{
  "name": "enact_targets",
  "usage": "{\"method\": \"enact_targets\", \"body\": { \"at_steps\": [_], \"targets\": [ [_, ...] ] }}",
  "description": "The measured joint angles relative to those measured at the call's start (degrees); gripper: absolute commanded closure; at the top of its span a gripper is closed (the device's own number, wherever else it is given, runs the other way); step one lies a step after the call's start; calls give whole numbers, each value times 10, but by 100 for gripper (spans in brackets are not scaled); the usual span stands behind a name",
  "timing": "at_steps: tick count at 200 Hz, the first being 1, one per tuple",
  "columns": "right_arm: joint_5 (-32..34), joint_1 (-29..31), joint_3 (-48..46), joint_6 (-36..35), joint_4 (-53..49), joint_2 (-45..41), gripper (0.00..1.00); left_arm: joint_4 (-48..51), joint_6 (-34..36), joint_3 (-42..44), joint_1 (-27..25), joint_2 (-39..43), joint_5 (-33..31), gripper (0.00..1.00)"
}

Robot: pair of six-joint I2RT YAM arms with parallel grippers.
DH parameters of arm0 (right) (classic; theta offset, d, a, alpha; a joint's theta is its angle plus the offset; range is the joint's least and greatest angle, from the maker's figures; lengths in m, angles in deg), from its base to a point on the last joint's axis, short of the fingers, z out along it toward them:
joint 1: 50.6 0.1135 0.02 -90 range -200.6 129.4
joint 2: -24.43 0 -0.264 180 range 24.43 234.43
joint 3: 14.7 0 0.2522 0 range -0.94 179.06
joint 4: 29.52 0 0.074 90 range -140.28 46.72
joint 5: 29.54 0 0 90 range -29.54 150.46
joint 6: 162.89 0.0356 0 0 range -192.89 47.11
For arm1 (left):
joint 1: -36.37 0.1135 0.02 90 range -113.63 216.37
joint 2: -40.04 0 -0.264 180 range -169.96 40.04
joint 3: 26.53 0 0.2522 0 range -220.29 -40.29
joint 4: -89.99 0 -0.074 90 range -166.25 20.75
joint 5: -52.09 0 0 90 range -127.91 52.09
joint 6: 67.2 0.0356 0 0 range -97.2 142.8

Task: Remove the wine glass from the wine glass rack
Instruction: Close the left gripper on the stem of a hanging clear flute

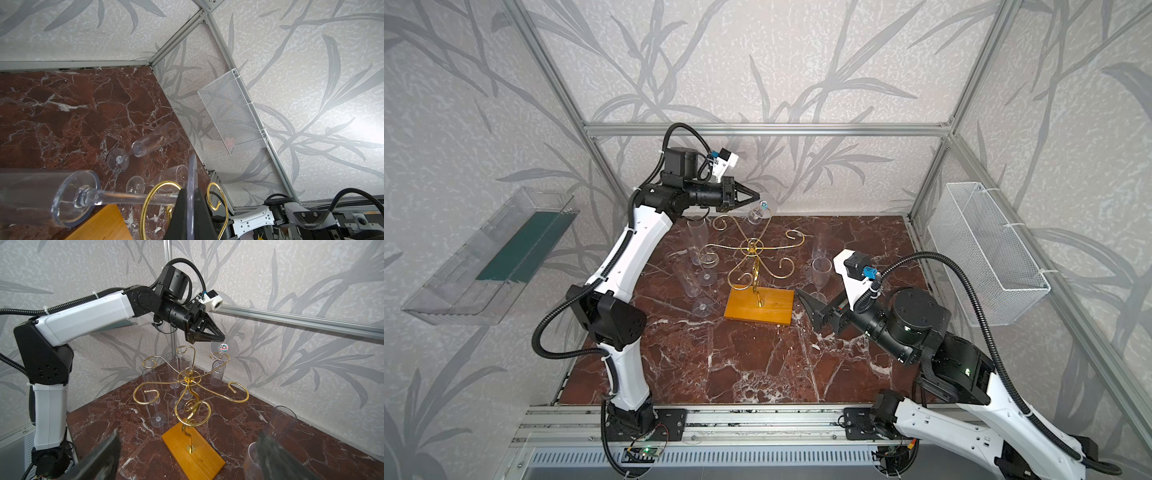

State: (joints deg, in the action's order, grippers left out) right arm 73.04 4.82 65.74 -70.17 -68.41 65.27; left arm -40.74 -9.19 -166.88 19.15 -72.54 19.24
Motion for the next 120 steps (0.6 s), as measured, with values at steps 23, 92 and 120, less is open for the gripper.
{"method": "enact_targets", "body": {
  "at_steps": [23, 92, 120],
  "targets": [
    [0, 0, 0, 2, 0, 0, 1, -4, -7, 0, -4, 0, 0, 100],
    [1, 0, 0, 5, 0, -3, 1, -30, -40, 31, -15, 5, 4, 100],
    [5, 0, 0, 7, 0, -10, 1, -40, -49, 52, -18, 23, 5, 100]
  ]
}}
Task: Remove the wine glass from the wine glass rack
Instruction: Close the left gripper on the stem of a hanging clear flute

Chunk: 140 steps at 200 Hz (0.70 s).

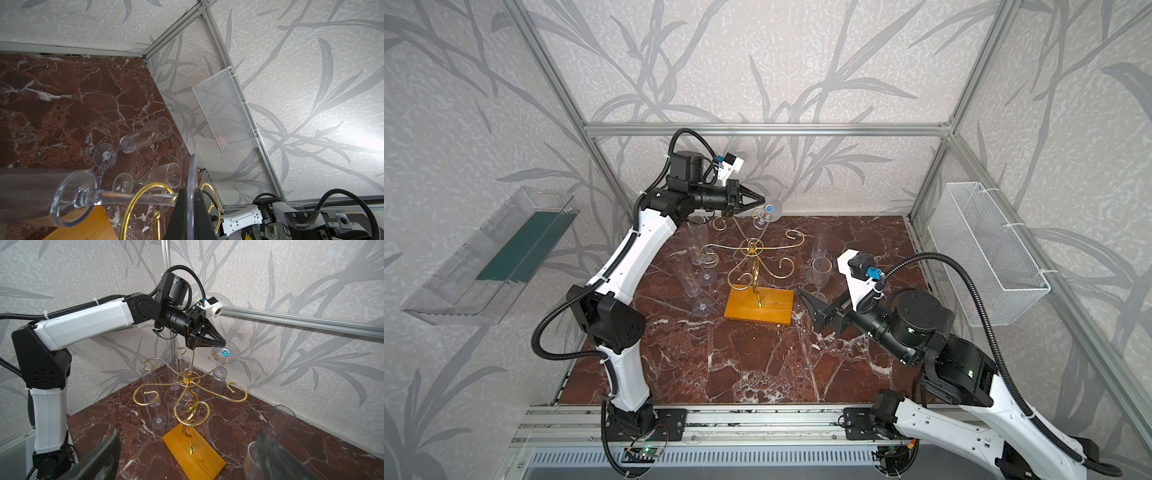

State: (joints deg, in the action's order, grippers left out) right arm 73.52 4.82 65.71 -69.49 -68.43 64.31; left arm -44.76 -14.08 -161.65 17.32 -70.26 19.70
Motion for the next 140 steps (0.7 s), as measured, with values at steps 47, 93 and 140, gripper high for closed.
{"method": "enact_targets", "body": {
  "at_steps": [47, 93, 140],
  "targets": [
    [3, 0, -1, 2, 0, -3, 1, -22, -15, 46, -5, 47, 0, 100],
    [5, 0, -1, 9, -1, -7, 1, -26, -14, 60, -5, 73, -1, 100],
    [10, 0, -1, 18, -6, -9, 1, -24, -6, 93, 4, 101, -6, 100]
  ]
}}
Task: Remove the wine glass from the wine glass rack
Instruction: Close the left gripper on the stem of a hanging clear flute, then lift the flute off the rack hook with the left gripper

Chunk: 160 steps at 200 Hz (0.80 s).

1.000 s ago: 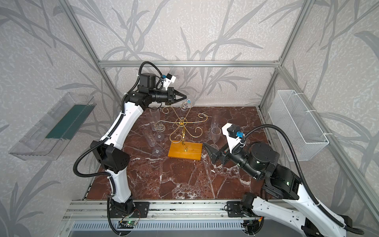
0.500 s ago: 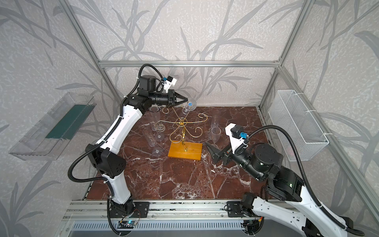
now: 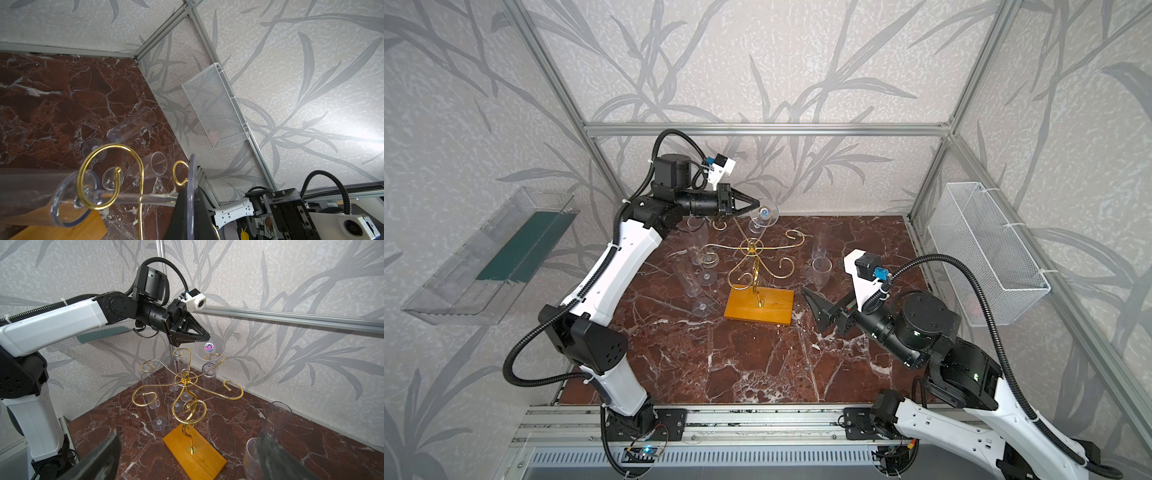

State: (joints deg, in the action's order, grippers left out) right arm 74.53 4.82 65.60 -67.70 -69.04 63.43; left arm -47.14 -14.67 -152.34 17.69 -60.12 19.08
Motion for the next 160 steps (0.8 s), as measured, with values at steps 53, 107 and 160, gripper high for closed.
{"method": "enact_targets", "body": {
  "at_steps": [53, 107, 160],
  "targets": [
    [0, 0, 0, 9, -1, 0, 1, -9, 1, 30, 26, 28, -4, 100],
    [7, 0, 0, 17, -7, 9, 1, -15, 38, 23, 43, 32, -20, 100],
    [68, 0, 12, 59, -16, 18, 1, 23, 139, -23, 43, 49, -63, 100]
  ]
}}
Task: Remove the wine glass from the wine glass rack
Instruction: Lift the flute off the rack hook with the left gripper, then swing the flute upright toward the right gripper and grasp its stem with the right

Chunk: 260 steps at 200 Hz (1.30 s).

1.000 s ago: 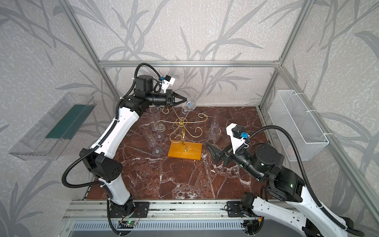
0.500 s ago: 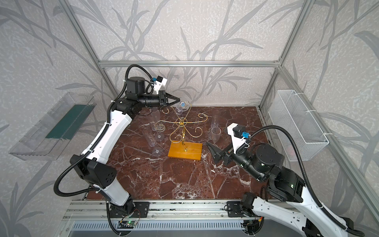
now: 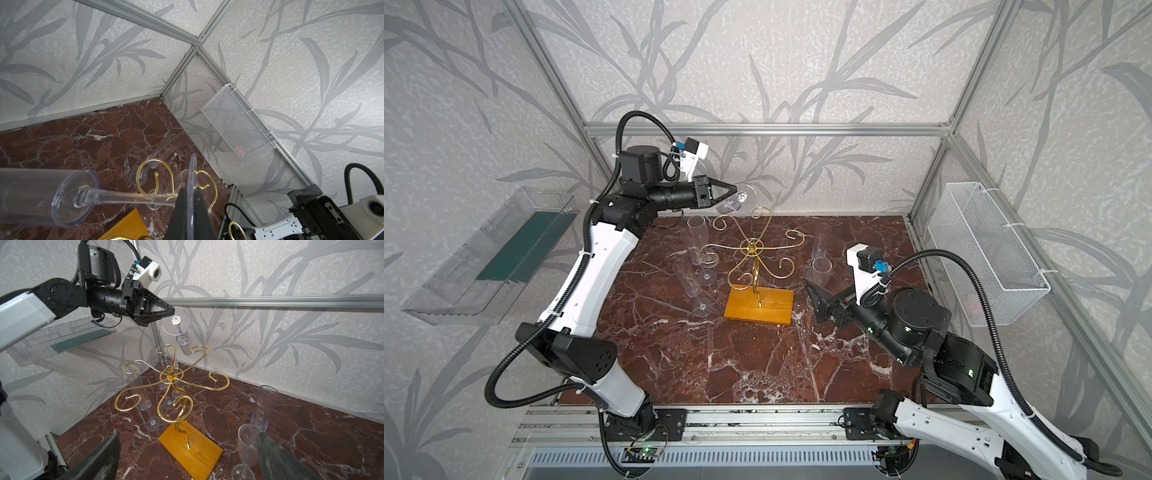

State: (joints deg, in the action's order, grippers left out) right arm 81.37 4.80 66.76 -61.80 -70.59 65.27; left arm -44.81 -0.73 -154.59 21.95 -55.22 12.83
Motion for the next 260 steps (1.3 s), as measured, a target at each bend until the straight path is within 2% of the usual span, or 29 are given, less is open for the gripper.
{"method": "enact_targets", "body": {
  "at_steps": [37, 59, 85, 124, 135, 155, 204, 233, 260],
  "targets": [
    [0, 0, 19, 2, 16, 12, 1, -26, 67, 62, -8, 74, -49, 100],
    [11, 0, 19, 2, 39, 16, 1, -54, 118, 113, -33, 133, -87, 100],
    [14, 0, 43, -7, 45, 45, 1, -89, 216, 175, -97, 204, -149, 100],
    [-15, -1, 132, -66, 46, 129, 1, -125, 386, 261, -213, 293, -247, 100],
    [-32, -4, 157, -81, 47, 151, 0, -128, 438, 273, -246, 306, -282, 100],
    [-73, -19, 188, -96, 53, 175, 5, -142, 525, 310, -300, 328, -342, 100],
    [-191, -76, 289, -74, 38, 234, 13, -211, 727, 428, -411, 351, -472, 100],
    [-256, -79, 308, -64, 15, 263, 15, -293, 857, 500, -462, 353, -552, 100],
    [-294, -80, 308, -58, -3, 291, 16, -348, 933, 528, -487, 349, -589, 100]
  ]
}}
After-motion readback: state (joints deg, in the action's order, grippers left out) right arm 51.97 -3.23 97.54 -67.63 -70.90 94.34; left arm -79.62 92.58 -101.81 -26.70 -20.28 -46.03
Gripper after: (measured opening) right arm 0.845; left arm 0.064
